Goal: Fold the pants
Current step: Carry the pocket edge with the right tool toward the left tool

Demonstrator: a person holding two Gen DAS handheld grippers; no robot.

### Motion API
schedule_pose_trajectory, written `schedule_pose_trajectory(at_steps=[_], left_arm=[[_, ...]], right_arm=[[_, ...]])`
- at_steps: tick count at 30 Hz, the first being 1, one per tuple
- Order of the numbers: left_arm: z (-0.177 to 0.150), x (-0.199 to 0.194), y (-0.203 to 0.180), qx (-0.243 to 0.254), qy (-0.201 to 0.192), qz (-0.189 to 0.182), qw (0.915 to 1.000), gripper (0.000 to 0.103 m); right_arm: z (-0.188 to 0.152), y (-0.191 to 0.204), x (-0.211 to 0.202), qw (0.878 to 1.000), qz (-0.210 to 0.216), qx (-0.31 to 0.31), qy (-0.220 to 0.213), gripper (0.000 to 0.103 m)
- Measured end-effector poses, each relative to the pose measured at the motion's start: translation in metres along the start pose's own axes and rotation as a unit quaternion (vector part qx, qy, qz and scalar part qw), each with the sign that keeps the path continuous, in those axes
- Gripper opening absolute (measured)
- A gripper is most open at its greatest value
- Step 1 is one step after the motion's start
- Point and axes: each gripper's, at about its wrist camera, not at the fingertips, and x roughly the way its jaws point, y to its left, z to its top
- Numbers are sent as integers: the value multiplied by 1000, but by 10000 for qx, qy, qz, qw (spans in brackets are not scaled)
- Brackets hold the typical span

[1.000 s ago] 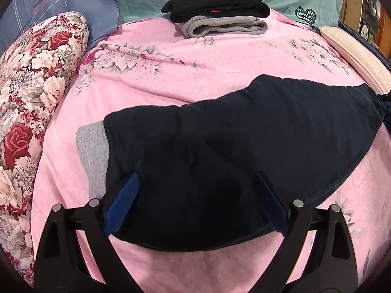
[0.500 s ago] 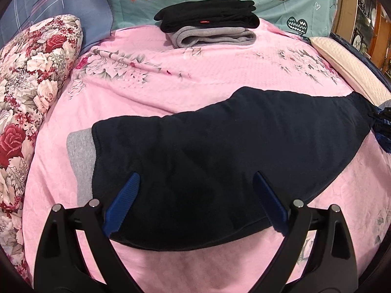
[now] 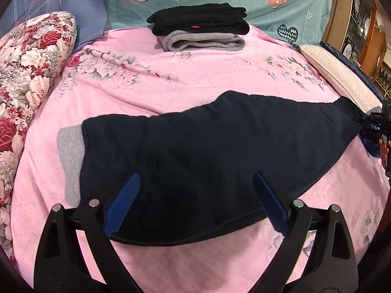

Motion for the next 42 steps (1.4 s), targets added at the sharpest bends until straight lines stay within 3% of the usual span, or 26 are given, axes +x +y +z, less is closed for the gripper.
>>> schedule_pose_trajectory(at_steps=[3, 6, 8, 12, 15, 18, 22, 26, 32, 34, 36, 37, 38, 40, 42], left_arm=[[-6, 26, -8, 181, 419, 345, 9984, 95], [-9, 19, -16, 413, 285, 370, 9981, 95], [-7, 6, -11, 291, 146, 206, 9993, 95], [-4, -17, 1, 76, -176, 285, 9994, 95], [-6, -29, 9, -69, -307, 313, 9990, 95], [-8, -36, 15, -140, -374, 334, 9986, 95], [-13, -41, 20, -220, -400, 319, 9984, 95], [-18, -42, 26, -297, -391, 321, 9983, 95], [-20, -45, 32, -374, -436, 302, 9979, 95], [-20, -45, 33, -390, -448, 278, 9978, 95], [-20, -44, 32, -393, -442, 269, 9979, 95], [-20, -43, 31, -392, -419, 265, 9980, 95], [-20, -42, 31, -391, -400, 265, 9981, 95], [-21, -41, 30, -373, -381, 262, 9982, 95], [-20, -42, 30, -364, -395, 267, 9982, 95]], right_arm=[[-1, 4, 5, 9997, -215, -52, 51, 13], [-2, 32, -8, 9990, -97, -430, -114, 13], [-5, 54, -13, 9970, -3, -757, -160, 13], [-21, 106, -12, 9878, 126, -1540, -174, 13], [-46, 151, 0, 9737, 291, -2258, -36, 13], [-86, 196, 25, 9484, 352, -3144, 226, 13], [-135, 221, 65, 9197, 423, -3816, 816, 13], [-164, 223, 91, 9036, 280, -4140, 1065, 13], [-167, 246, 83, 9012, 479, -4184, 1021, 13], [-177, 249, 91, 8917, 378, -4342, 1221, 14], [-192, 246, 103, 8777, 183, -4540, 1525, 19], [-198, 244, 107, 8721, 154, -4582, 1711, 30], [-200, 245, 107, 8678, 267, -4609, 1837, 50], [-201, 251, 97, 8587, 505, -4699, 1982, 64], [-193, 258, 88, 8551, 925, -4615, 2172, 65]])
